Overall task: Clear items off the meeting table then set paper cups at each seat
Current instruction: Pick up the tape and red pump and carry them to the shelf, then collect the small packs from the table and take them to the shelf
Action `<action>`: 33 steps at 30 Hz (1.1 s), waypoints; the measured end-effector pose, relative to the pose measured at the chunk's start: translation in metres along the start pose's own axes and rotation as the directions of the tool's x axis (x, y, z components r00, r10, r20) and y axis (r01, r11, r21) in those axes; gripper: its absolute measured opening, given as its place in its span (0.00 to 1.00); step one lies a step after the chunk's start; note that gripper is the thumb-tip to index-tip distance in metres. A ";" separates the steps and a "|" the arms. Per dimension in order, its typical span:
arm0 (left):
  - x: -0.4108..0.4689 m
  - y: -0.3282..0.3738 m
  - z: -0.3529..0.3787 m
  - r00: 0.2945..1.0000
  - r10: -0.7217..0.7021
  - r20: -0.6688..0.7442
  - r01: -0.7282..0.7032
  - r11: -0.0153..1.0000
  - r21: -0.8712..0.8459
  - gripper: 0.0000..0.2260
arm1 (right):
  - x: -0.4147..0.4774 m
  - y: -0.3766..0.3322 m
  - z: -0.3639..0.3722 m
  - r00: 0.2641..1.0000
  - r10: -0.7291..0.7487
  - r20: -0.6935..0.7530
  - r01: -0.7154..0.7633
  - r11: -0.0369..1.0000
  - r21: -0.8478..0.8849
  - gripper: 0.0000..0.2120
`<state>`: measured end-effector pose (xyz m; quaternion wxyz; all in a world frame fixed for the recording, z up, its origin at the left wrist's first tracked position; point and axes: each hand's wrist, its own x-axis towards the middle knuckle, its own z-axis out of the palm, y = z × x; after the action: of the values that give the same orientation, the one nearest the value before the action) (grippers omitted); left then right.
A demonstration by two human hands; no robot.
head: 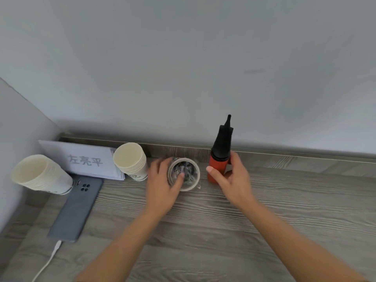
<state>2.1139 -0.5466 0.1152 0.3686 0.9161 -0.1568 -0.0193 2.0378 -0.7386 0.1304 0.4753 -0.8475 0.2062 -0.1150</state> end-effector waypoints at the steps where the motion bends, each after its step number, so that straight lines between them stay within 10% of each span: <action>1: -0.008 -0.001 0.001 0.999 0.039 0.033 -0.040 0.998 0.039 0.28 | 0.003 0.003 0.004 1.000 -0.002 -0.001 0.002 1.000 0.019 0.29; 18: 0.000 -0.001 0.024 0.984 0.087 0.156 -0.115 0.977 0.178 0.37 | 0.009 0.006 0.012 0.995 -0.095 -0.044 0.088 0.987 -0.134 0.27; 27: -0.014 0.021 -0.016 0.981 0.144 0.129 -0.163 0.974 0.155 0.20 | -0.024 -0.001 -0.024 0.986 0.163 0.029 -0.150 0.953 -0.265 0.30; 33: -0.053 0.047 -0.030 0.784 0.022 0.620 0.168 0.955 -0.246 0.04 | -0.111 0.013 -0.077 0.919 0.356 0.171 -0.353 0.934 -0.046 0.15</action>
<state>2.0556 -0.5426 0.1645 0.4251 0.8012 -0.2280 -0.3541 1.9057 -0.7519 0.1601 0.4985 -0.8065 0.3140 0.0501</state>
